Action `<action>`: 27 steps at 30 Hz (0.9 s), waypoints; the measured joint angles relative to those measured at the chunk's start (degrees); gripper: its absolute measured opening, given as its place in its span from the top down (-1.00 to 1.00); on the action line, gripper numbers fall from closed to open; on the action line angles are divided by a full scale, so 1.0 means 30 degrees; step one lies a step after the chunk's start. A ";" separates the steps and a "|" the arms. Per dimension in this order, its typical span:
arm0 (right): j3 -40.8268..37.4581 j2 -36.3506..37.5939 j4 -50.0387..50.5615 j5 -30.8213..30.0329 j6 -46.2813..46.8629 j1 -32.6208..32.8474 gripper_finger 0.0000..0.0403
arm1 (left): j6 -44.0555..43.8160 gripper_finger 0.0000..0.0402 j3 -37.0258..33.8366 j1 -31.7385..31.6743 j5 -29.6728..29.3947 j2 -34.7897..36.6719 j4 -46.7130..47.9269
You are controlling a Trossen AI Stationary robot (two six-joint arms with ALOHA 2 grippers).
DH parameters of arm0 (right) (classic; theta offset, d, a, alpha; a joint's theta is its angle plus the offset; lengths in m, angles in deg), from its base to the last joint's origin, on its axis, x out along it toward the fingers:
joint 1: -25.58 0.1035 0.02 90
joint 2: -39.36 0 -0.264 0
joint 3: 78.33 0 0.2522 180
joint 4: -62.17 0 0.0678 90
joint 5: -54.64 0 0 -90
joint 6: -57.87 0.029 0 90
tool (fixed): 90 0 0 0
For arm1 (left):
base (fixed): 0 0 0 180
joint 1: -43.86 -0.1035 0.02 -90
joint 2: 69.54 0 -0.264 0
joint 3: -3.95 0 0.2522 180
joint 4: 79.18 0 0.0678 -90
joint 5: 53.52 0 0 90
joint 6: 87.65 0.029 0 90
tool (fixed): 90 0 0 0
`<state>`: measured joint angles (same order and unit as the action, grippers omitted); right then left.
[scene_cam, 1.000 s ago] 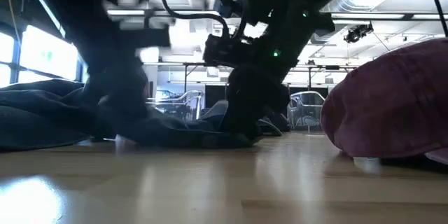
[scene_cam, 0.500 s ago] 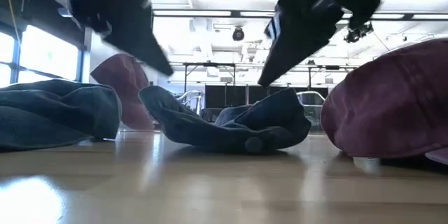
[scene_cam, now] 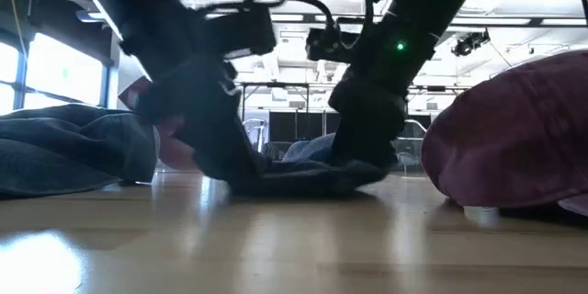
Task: Pick & Place hat
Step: Put the bottom right blue cap into the right transparent bin
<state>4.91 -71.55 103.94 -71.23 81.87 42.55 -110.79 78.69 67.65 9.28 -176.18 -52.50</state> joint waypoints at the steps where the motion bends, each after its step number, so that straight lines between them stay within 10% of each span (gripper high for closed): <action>1: 0.0000 0.0071 0.0346 -0.0944 0.0530 -0.0066 0.76 | -0.0013 0.22 0.0039 -0.0017 -0.0010 -0.0130 -0.0073; 11: 0.0015 0.1202 0.2250 -0.2684 0.1037 0.0766 0.72 | 0.0780 0.22 0.1309 0.1472 -0.2986 0.1309 0.0900; 20: -0.1391 0.1209 -0.2977 0.2323 -0.1950 0.1239 0.45 | -0.0543 0.22 0.1338 0.1015 -0.3721 0.1683 0.1650; 27: -0.4399 0.1099 -0.8280 0.7567 -0.3138 -0.0257 0.62 | -0.2516 0.22 0.1376 -0.0343 -0.4864 0.0841 0.4717</action>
<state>-8.29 -68.25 79.10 -48.53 72.45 41.78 -118.33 82.82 66.62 -5.31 -173.66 -38.35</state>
